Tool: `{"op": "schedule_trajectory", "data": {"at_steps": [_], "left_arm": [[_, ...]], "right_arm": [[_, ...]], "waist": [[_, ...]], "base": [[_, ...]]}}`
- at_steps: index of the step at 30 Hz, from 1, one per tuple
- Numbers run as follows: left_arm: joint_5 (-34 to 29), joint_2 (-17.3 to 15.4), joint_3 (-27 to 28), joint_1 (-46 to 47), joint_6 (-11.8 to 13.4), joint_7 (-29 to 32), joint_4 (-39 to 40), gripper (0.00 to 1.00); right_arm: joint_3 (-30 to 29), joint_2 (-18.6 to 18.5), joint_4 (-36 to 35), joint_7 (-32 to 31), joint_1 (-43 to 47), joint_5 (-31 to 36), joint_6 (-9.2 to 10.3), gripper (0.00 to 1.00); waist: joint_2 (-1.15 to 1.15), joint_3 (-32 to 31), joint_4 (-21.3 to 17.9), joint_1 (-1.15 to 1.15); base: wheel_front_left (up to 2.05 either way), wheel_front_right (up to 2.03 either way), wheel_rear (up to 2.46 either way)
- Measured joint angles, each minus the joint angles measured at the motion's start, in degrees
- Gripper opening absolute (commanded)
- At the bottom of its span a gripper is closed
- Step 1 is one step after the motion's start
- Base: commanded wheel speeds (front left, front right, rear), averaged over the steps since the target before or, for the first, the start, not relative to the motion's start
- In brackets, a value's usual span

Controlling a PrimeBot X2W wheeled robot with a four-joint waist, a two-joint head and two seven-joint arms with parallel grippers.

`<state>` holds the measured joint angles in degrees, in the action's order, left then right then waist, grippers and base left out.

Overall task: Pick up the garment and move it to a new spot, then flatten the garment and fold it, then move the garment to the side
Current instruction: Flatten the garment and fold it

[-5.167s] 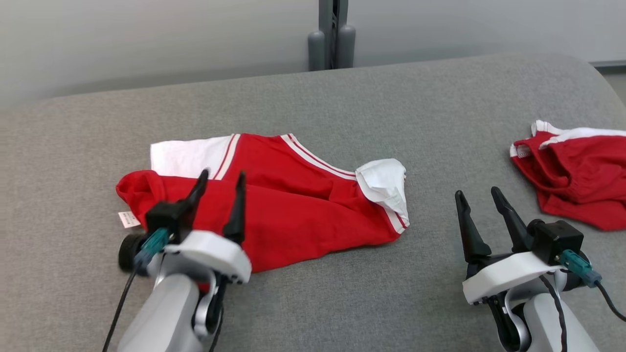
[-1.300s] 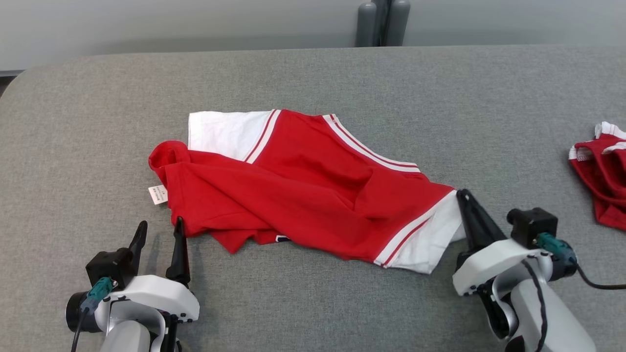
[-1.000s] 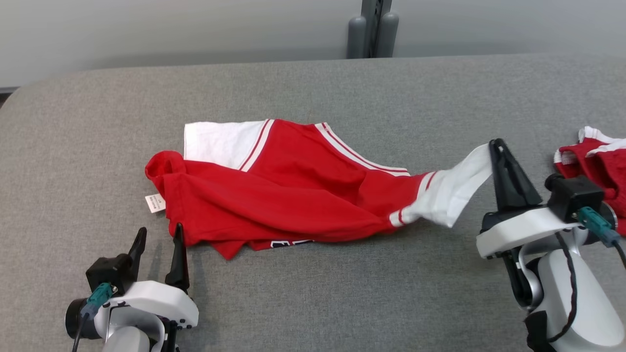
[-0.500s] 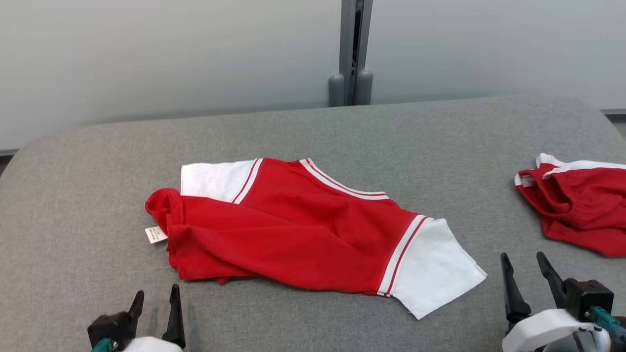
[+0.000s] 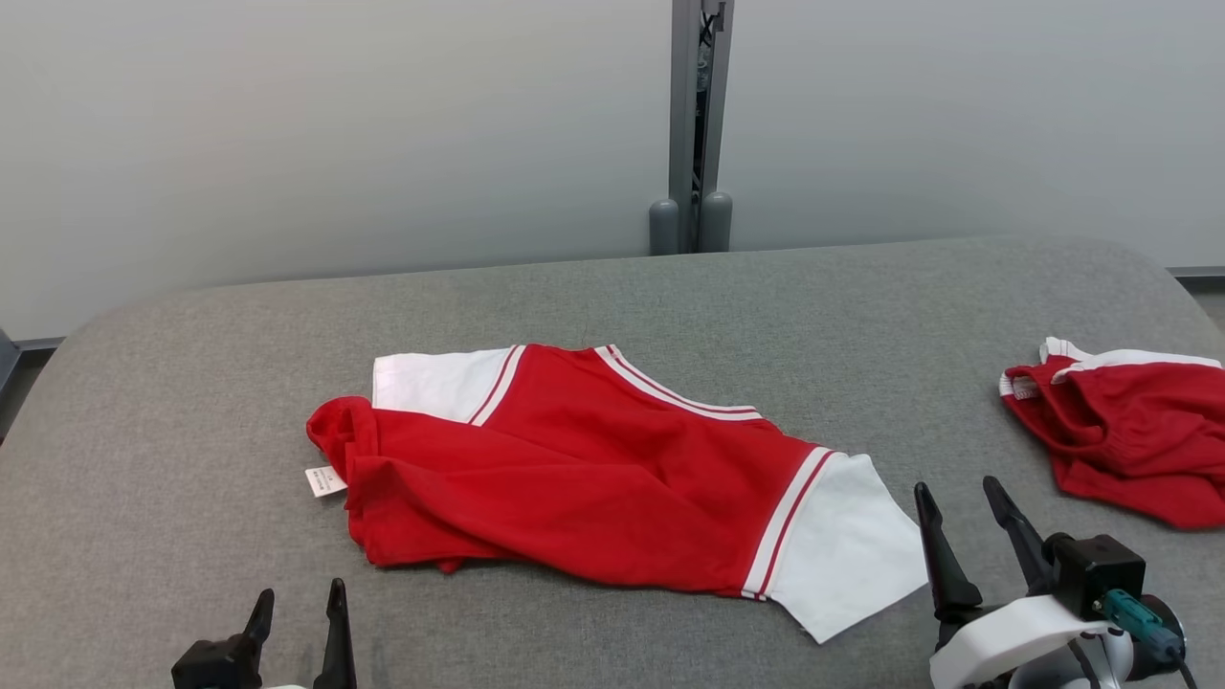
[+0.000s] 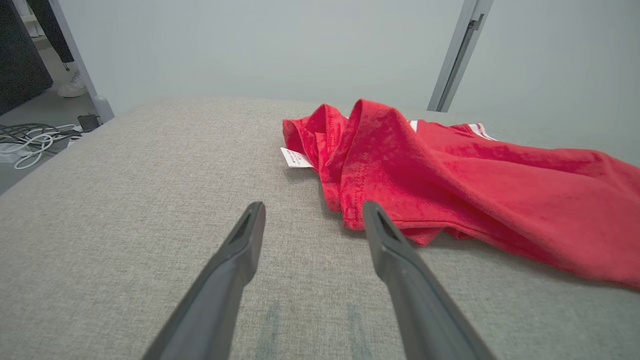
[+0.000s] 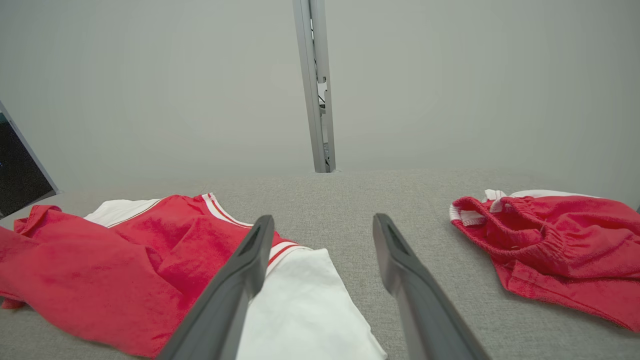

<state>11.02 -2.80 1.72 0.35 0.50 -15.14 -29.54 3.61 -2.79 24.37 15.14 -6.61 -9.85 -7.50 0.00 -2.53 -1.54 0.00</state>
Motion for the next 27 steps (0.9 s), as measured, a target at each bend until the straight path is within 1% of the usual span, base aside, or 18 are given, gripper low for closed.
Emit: {"op": "schedule_trajectory", "data": {"at_steps": [4,8,12,18,23,27], "left_arm": [[0.69,0.00,-0.58,-0.24,-0.12,0.00,0.12,1.00],[2.63,0.01,-1.83,0.37,-1.49,0.00,-0.73,1.00],[3.86,0.01,-3.35,3.05,-2.43,0.00,-1.80,1.00],[6.26,0.00,-4.37,7.54,-3.41,-0.01,-3.89,1.00],[7.70,0.03,-4.45,9.79,-3.91,0.00,-5.24,1.00],[8.23,0.03,-4.43,10.08,-3.98,0.00,-5.21,1.00]], "right_arm": [[0.37,0.01,0.69,0.00,0.25,-0.46,0.00,1.00],[-0.18,0.00,1.30,0.00,0.22,0.00,0.00,1.00],[-0.76,0.01,2.07,0.00,-0.29,0.42,0.00,1.00],[-0.56,0.02,2.15,0.00,-3.35,0.80,0.00,1.00],[-0.53,0.00,2.03,0.00,-4.87,0.85,0.00,1.00],[-0.81,0.01,2.07,0.00,-5.31,0.86,0.00,1.00]], "waist": [[0.00,0.65,0.34,0.00],[0.00,2.36,0.49,0.00],[0.00,4.79,0.50,0.00],[0.00,9.52,0.22,0.00],[0.00,12.43,-0.09,0.00],[0.00,13.56,-0.09,0.00]], "base": [[0.00,0.00,0.00],[0.00,0.00,0.00],[0.00,0.00,0.00],[0.00,0.00,0.00],[0.00,0.00,0.00],[0.00,0.00,0.00]]}}
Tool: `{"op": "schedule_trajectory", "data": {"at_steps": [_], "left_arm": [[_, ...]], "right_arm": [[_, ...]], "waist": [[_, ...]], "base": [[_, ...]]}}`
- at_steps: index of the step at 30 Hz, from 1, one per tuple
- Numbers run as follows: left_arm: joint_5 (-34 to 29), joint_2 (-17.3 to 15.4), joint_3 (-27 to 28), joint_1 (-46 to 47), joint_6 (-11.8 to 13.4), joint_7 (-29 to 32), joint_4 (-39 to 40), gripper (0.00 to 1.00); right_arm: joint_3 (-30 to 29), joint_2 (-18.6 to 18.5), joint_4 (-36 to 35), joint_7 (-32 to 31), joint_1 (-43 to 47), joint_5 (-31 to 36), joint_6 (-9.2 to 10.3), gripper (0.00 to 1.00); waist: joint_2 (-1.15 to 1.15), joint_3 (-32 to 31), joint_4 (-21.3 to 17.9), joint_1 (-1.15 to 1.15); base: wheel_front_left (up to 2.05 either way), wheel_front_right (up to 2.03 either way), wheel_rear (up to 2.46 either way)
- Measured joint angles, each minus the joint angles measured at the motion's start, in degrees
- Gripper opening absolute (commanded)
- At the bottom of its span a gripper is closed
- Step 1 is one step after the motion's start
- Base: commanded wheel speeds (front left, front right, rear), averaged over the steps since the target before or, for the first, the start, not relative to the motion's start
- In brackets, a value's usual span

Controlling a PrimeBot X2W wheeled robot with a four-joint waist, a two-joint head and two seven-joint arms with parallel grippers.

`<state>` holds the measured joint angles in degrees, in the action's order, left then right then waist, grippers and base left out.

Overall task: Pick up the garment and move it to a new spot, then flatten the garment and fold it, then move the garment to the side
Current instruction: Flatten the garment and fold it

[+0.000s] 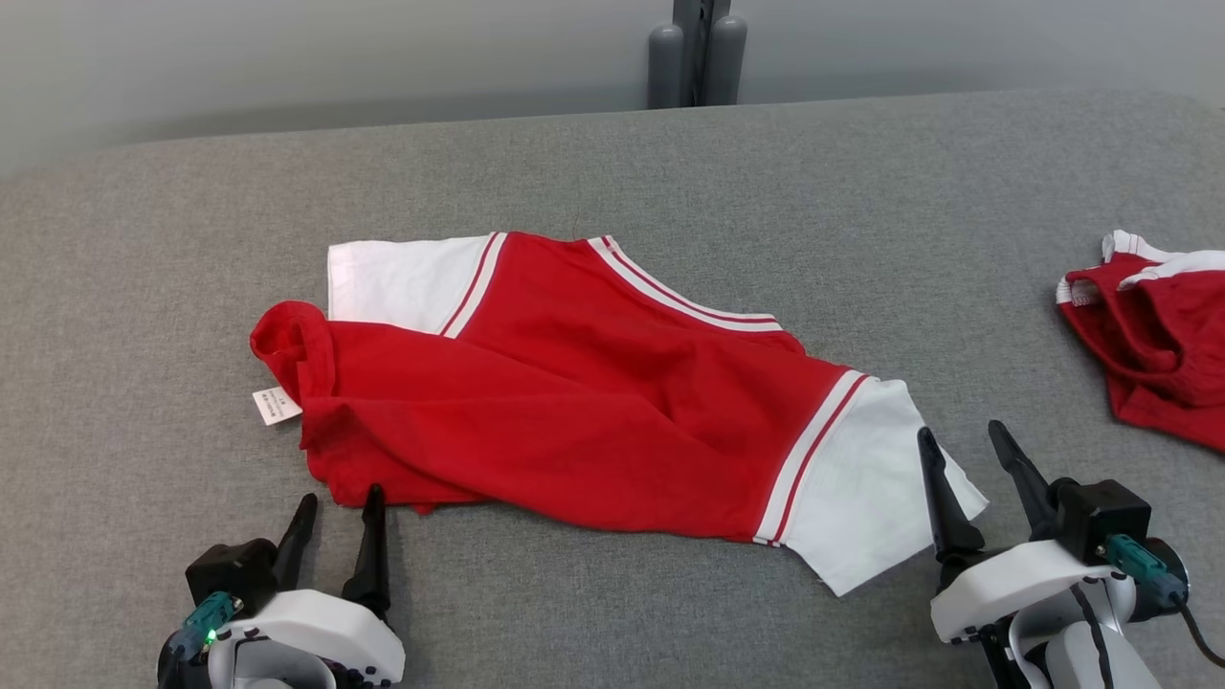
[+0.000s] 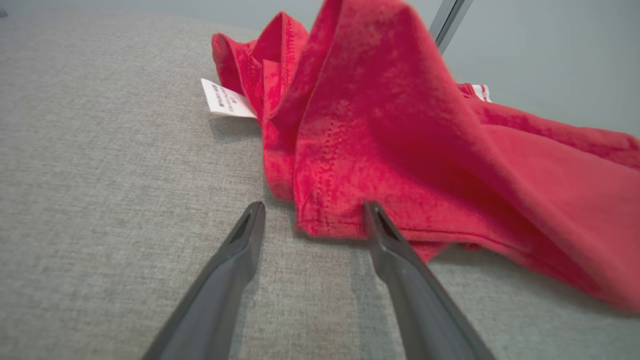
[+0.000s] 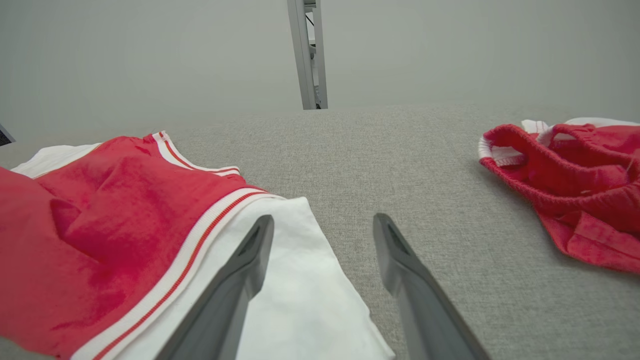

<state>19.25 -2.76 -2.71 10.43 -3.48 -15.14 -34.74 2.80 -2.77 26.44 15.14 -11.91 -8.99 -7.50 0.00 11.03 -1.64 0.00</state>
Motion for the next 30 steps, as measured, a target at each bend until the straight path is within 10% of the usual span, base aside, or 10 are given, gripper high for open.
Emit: {"op": "schedule_trajectory", "data": {"at_steps": [14,16,20,30], "left_arm": [[2.63,-0.03,-0.55,0.69,-2.63,0.00,0.02,1.00],[2.91,-0.02,-1.02,0.87,-3.03,0.00,0.00,0.82],[3.04,-0.02,-1.31,1.48,-3.36,0.00,-0.31,0.00],[2.37,0.00,-1.21,-0.16,-3.61,-0.01,1.43,0.00]], "right_arm": [[-0.14,0.00,0.09,0.00,-1.47,-0.03,0.00,1.00],[-0.25,0.00,0.10,0.00,-1.56,-0.09,0.00,1.00],[-0.49,0.00,0.19,0.00,-1.59,-0.12,0.00,1.00],[-2.87,0.01,3.63,0.00,-0.28,0.12,0.00,1.00]], "waist": [[0.00,1.69,-0.03,0.00],[0.00,1.84,-0.13,0.00],[0.00,1.95,-0.12,0.00],[0.00,0.66,1.67,0.00]], "base": [[0.00,0.00,0.00],[0.00,0.00,0.00],[0.00,0.00,0.00],[0.00,0.00,0.00]]}}
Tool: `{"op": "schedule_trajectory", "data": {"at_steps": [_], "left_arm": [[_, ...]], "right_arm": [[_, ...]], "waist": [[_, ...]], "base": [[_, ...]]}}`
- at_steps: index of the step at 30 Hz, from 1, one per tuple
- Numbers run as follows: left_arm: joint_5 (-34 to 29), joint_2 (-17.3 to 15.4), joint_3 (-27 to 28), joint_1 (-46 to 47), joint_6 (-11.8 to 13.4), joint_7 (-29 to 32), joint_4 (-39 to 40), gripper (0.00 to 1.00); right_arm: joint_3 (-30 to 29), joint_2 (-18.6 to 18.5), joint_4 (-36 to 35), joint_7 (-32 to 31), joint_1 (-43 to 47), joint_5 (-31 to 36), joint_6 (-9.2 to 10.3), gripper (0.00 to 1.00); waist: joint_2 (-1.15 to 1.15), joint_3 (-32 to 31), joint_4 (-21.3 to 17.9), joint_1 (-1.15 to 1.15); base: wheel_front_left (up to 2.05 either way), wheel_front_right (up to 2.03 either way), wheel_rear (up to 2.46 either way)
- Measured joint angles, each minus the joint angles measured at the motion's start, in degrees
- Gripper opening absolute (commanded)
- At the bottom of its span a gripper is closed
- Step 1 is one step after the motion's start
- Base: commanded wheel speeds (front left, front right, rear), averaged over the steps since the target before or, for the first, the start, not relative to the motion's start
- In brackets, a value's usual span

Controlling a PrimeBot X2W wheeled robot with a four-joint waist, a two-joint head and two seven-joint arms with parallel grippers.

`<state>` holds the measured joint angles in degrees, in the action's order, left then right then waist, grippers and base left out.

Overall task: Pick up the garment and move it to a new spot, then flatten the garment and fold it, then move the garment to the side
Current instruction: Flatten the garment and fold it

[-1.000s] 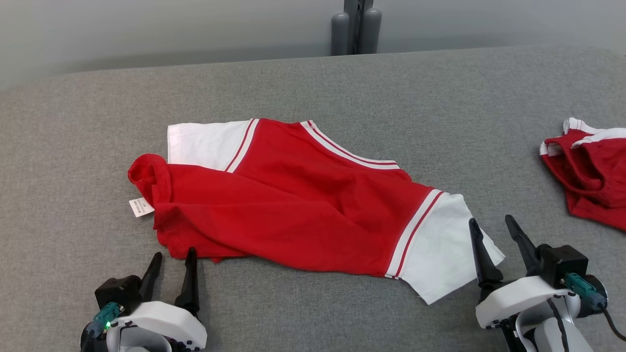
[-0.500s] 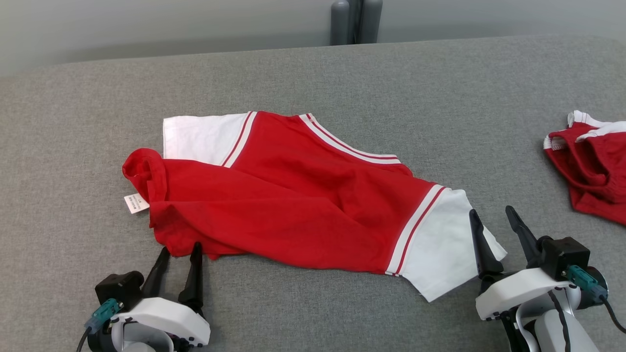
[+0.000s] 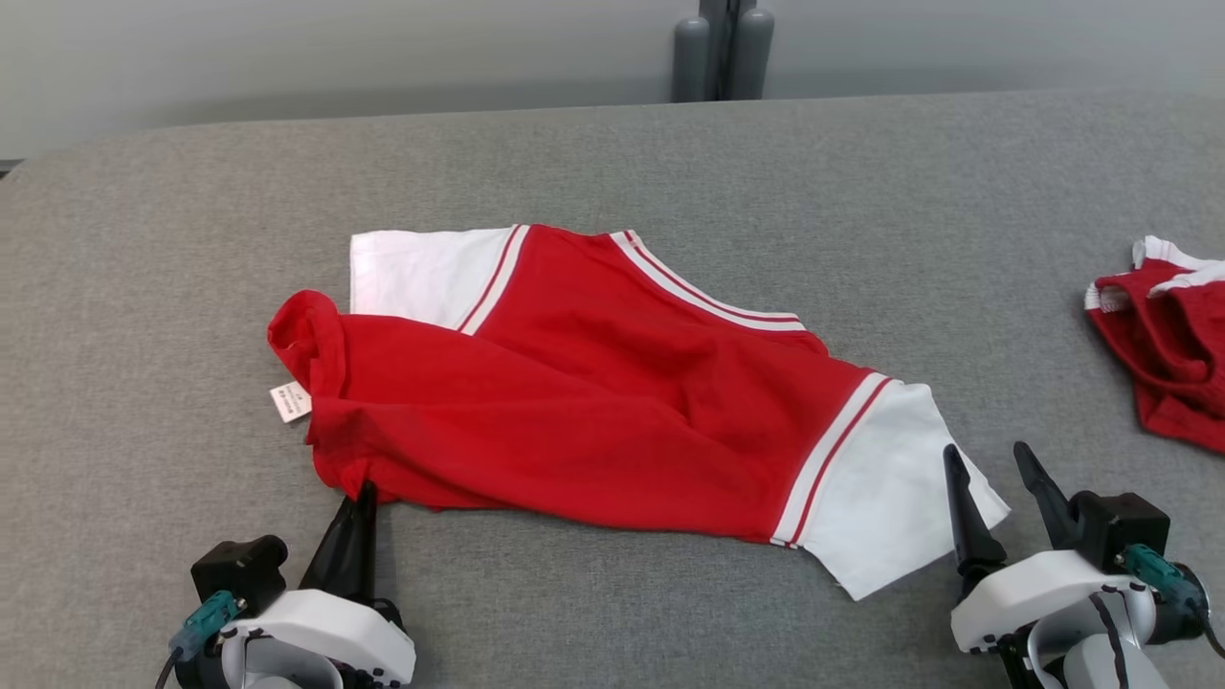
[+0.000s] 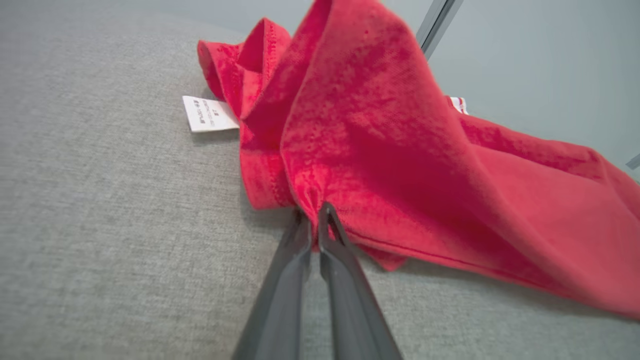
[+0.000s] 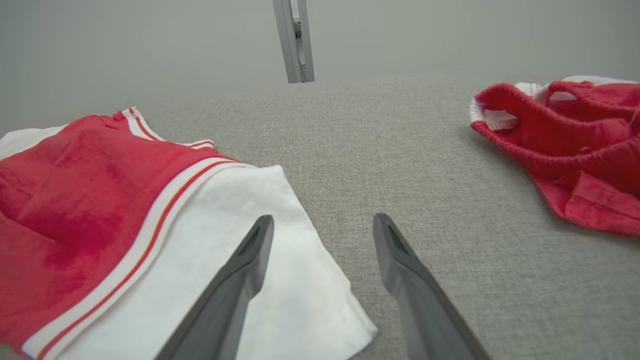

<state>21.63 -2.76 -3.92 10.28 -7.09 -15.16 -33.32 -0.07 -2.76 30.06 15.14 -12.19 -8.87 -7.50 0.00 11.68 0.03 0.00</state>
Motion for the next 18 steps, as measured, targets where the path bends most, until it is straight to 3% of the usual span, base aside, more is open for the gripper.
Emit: {"op": "schedule_trajectory", "data": {"at_steps": [11,13,18], "left_arm": [[-0.21,-0.01,-1.77,-0.71,-0.26,0.01,1.58,0.00],[-0.31,-0.01,-2.18,-0.71,-0.26,0.01,1.80,0.00],[-0.31,-0.01,-2.89,-0.80,-0.34,0.01,2.56,0.00]], "right_arm": [[-3.10,0.03,6.62,0.00,-0.72,2.08,0.00,1.00],[-3.56,0.00,8.42,0.00,-1.35,2.76,0.00,0.94],[-3.67,0.02,9.06,0.00,-0.81,2.96,0.00,0.94]], "waist": [[0.00,-0.70,2.55,0.00],[0.00,-0.77,2.84,0.00],[0.00,-1.39,3.18,0.00]], "base": [[0.00,0.00,0.00],[0.00,0.00,0.00],[0.00,0.00,0.00]]}}
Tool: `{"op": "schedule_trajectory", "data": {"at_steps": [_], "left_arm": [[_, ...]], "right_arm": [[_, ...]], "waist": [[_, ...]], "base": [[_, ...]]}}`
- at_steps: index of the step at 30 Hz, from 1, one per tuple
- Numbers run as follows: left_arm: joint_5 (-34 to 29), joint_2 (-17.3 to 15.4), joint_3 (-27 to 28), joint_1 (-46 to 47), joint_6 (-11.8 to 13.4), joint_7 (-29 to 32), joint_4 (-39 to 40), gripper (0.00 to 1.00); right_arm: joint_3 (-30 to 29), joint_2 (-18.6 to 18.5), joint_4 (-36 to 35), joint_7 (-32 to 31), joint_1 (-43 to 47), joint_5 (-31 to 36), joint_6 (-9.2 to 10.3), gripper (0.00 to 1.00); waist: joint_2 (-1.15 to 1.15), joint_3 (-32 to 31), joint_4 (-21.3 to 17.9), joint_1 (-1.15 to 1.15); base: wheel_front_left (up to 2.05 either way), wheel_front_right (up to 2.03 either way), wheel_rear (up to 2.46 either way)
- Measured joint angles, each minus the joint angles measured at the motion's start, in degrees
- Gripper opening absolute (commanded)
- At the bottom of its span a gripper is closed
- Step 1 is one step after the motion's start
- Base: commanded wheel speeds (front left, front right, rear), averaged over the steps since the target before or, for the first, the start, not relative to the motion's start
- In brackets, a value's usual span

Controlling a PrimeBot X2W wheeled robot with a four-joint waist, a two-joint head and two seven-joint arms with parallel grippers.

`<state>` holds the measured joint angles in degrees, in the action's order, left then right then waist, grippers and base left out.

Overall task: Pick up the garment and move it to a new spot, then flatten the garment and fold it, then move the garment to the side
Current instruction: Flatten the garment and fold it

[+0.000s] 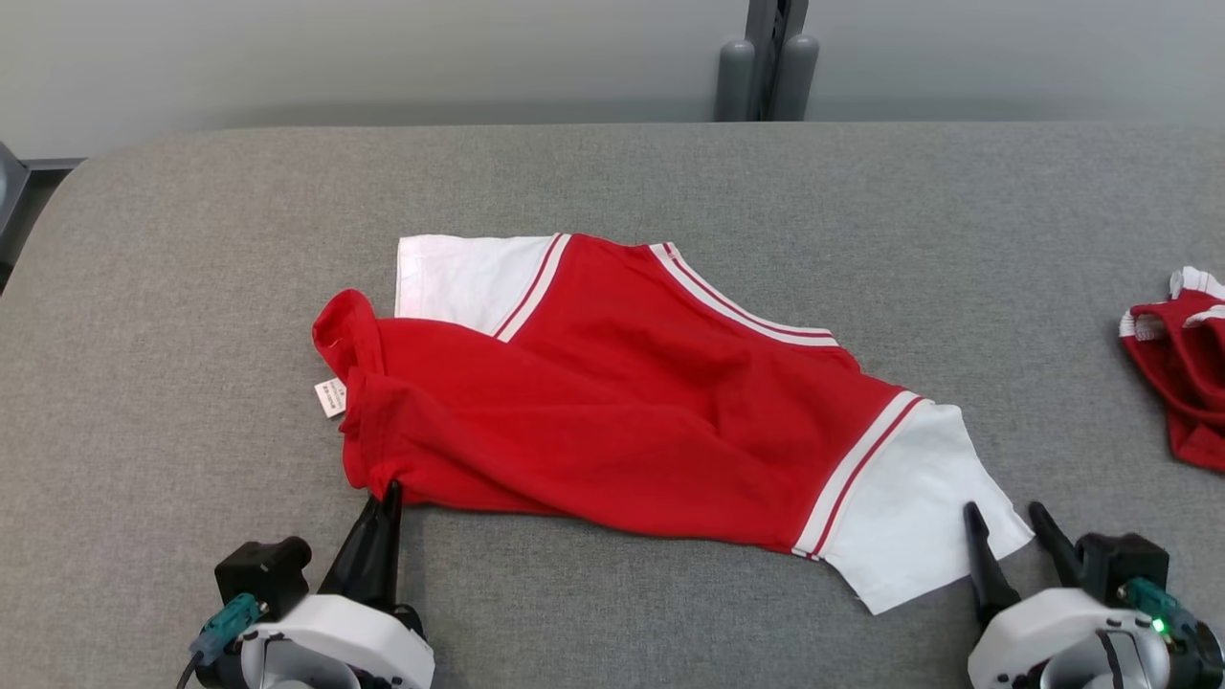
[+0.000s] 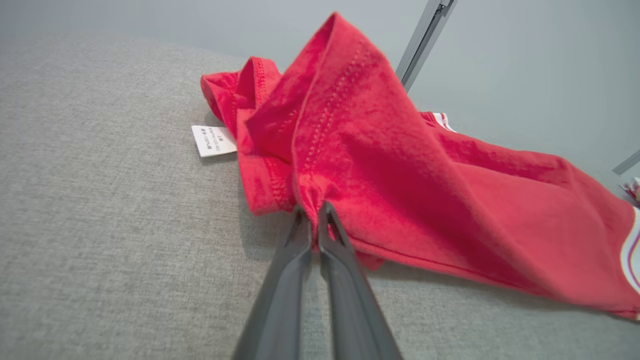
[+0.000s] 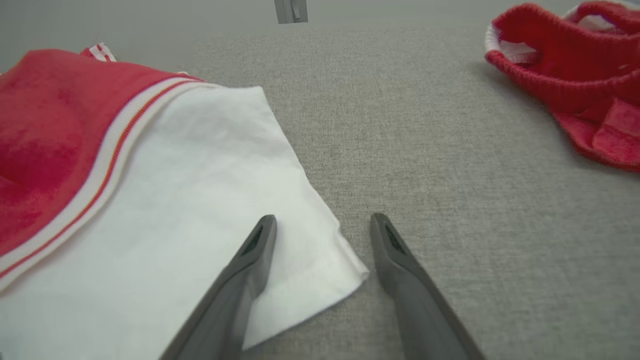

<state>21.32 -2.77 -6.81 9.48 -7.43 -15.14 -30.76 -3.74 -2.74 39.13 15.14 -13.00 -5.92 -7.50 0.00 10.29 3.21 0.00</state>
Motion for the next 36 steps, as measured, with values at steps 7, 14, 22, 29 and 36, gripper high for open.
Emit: {"op": "schedule_trajectory", "data": {"at_steps": [7,14,22,29,36], "left_arm": [[0.37,-0.01,0.19,-1.38,0.00,0.00,0.88,0.00],[-0.07,-0.02,0.71,-1.75,0.00,0.00,5.16,0.00],[-1.20,-2.66,0.29,3.32,0.00,0.00,15.13,0.00],[2.53,-10.49,-2.83,12.79,-0.01,0.53,15.50,0.00],[9.17,-16.27,-2.19,23.49,-0.02,7.62,15.63,0.00]], "right_arm": [[0.44,-0.02,0.86,0.10,2.63,-1.21,0.00,0.00],[2.09,0.02,-4.64,0.00,1.02,-6.20,0.00,0.00],[0.00,0.00,-18.08,0.00,-5.75,-10.95,0.00,0.00],[-0.53,-2.36,-22.73,0.00,-14.97,-13.57,0.00,0.00],[-0.13,-4.85,-24.46,0.00,-24.76,-15.00,0.00,0.00]], "waist": [[0.00,-1.52,-0.88,0.00],[0.00,-2.24,-1.35,0.00],[0.00,-4.95,-1.24,0.00],[0.00,-7.63,-1.55,0.00],[0.00,-6.84,-2.34,0.00]], "base": [[0.00,0.00,0.00],[0.00,0.00,0.00],[0.00,0.00,0.00],[0.00,0.00,0.00],[0.00,0.00,0.00]]}}
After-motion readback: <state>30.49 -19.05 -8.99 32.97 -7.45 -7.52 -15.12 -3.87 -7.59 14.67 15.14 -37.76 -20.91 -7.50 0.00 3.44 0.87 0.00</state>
